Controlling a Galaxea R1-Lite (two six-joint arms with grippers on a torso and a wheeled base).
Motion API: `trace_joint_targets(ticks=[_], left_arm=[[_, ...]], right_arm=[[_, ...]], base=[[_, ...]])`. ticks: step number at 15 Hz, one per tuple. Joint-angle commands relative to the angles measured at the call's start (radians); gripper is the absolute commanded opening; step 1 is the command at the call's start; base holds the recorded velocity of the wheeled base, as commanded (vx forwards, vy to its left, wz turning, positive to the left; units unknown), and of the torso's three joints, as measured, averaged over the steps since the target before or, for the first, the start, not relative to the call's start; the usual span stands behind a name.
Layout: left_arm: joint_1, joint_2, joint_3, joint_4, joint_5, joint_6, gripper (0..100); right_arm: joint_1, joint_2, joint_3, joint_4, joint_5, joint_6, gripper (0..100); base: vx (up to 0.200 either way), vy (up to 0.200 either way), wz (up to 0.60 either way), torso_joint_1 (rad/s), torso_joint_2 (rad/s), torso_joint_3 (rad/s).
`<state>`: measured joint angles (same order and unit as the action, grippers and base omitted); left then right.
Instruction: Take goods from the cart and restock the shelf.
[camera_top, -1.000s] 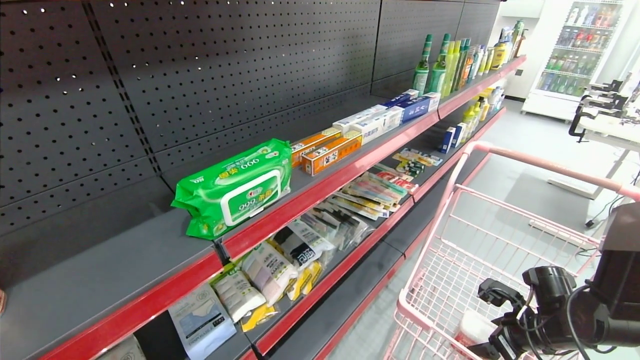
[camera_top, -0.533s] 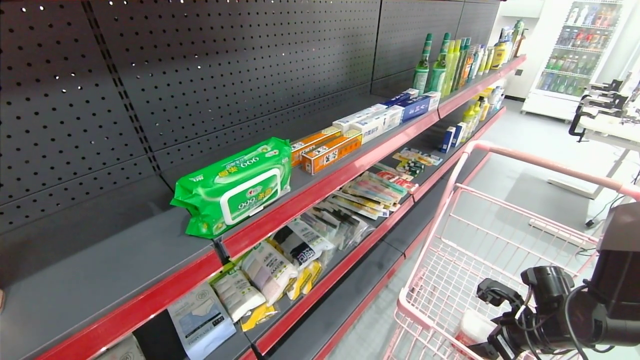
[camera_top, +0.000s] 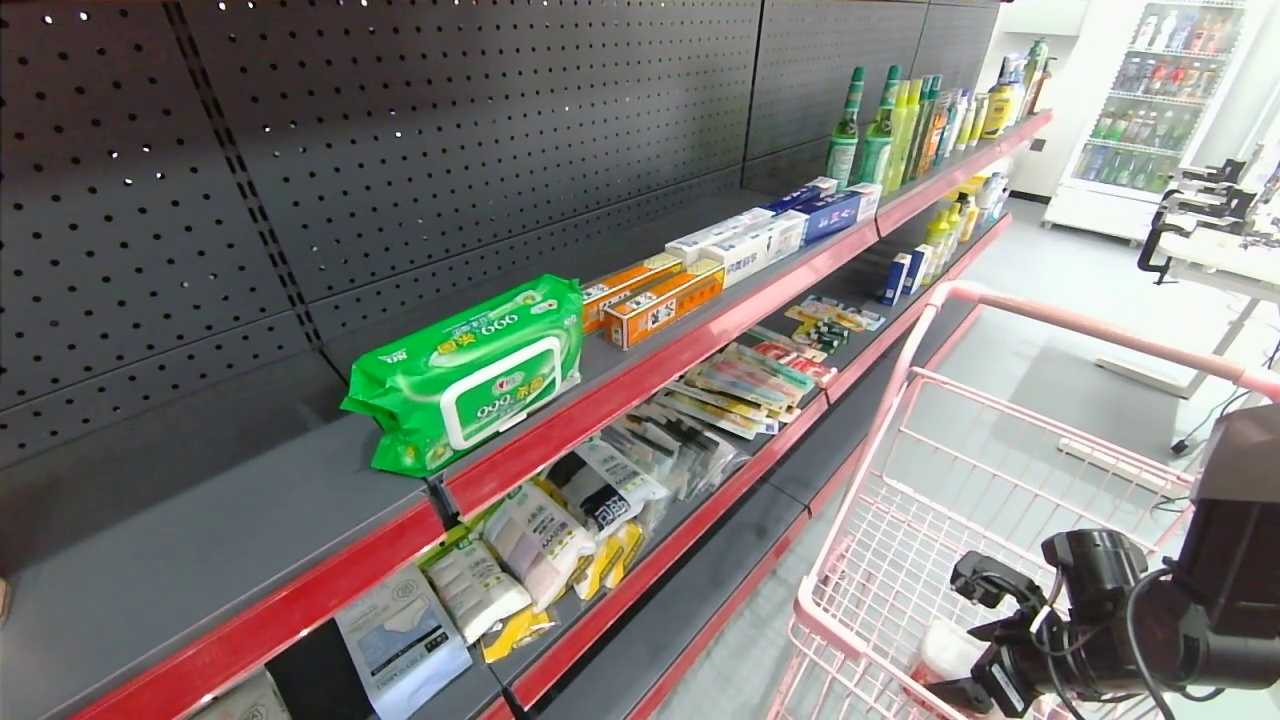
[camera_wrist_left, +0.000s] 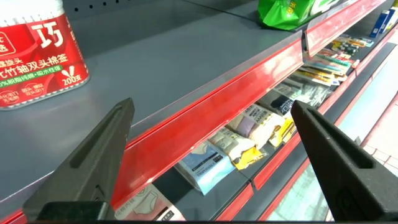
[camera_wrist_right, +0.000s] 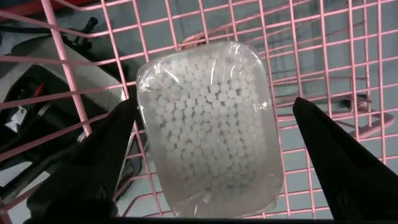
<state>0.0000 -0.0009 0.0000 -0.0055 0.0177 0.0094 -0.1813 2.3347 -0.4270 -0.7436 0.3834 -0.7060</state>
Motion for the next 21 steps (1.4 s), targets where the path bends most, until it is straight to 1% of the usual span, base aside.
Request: trace_joint_targets(ticks=[1, 5, 6, 17, 18, 21], left_arm=[[0.0, 0.001, 0.0, -0.001, 0.001, 0.0, 100], [0.0, 0.001, -0.002, -0.001, 0.001, 0.001, 100], [0.0, 0.001, 0.0, -0.001, 0.001, 0.008, 100], [0.0, 0.001, 0.0, -0.001, 0.001, 0.008, 100], [0.0, 0.001, 0.0, -0.001, 0.001, 0.008, 100], [0.0, 0.001, -0.002, -0.001, 0.001, 0.008, 100]], right_arm=[[-0.007, 0.009, -0.002, 0.0, 0.0, -0.01, 100], [-0.006, 0.009, 0.004, 0.0, -0.005, -0.013, 100], [-0.006, 0.009, 0.005, 0.0, -0.006, -0.015, 100], [-0.003, 0.014, 0.011, 0.0, -0.038, -0.083, 100], [-0.003, 0.014, 0.019, 0.0, -0.037, -0.084, 0], [0.0, 0.022, 0.03, -0.033, -0.037, -0.092, 0]], base=[[0.0, 0.0, 0.0, 0.0, 0.0, 0.0], [0.0, 0.0, 0.0, 0.0, 0.0, 0.0], [0.0, 0.0, 0.0, 0.0, 0.0, 0.0], [0.0, 0.0, 0.0, 0.0, 0.0, 0.0], [0.0, 0.0, 0.0, 0.0, 0.0, 0.0], [0.0, 0.0, 0.0, 0.0, 0.0, 0.0]])
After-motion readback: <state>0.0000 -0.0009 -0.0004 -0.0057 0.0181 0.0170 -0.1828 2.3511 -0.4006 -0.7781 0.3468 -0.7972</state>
